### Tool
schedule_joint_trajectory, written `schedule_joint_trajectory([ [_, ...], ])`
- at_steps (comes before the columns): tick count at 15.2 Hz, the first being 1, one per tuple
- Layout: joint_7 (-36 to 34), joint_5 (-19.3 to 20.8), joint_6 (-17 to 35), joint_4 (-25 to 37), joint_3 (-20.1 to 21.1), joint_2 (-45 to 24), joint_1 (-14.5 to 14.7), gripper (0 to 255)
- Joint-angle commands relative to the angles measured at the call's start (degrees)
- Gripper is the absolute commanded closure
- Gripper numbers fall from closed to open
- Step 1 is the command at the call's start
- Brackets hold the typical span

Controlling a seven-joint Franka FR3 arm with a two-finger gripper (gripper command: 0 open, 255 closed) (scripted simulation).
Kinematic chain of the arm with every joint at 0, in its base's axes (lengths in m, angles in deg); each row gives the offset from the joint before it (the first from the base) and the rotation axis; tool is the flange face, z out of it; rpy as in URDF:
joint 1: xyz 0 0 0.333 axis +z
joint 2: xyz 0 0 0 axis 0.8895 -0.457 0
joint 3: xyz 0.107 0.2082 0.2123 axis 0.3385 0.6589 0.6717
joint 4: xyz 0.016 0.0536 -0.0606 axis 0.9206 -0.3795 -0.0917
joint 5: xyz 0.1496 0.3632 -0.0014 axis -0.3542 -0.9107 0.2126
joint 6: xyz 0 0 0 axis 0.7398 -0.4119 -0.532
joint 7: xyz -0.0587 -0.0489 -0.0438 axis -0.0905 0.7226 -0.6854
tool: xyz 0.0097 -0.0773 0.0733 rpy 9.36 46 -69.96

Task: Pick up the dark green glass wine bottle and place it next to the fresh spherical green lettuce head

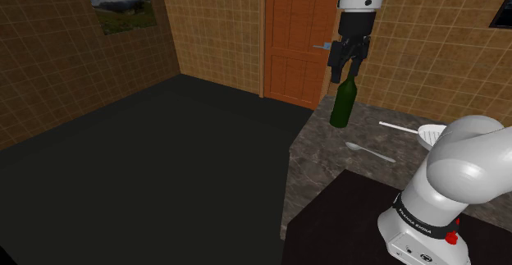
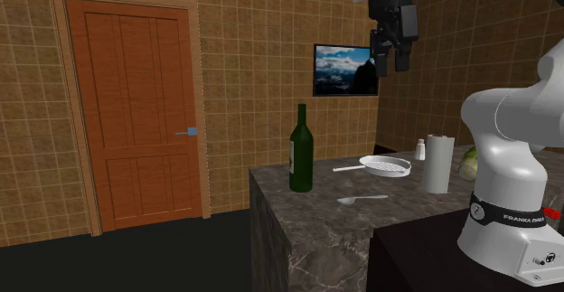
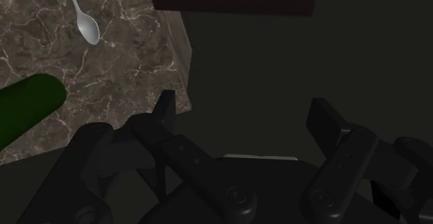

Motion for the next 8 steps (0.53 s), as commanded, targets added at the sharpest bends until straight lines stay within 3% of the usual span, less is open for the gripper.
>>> schedule_joint_trajectory([
  [1,0.0,0.0,0.0,0.0,0.0,0.0,0.0,0],
  [8,8.6,6.4,5.1,1.2,-7.3,-6.2,-3.1,0],
])
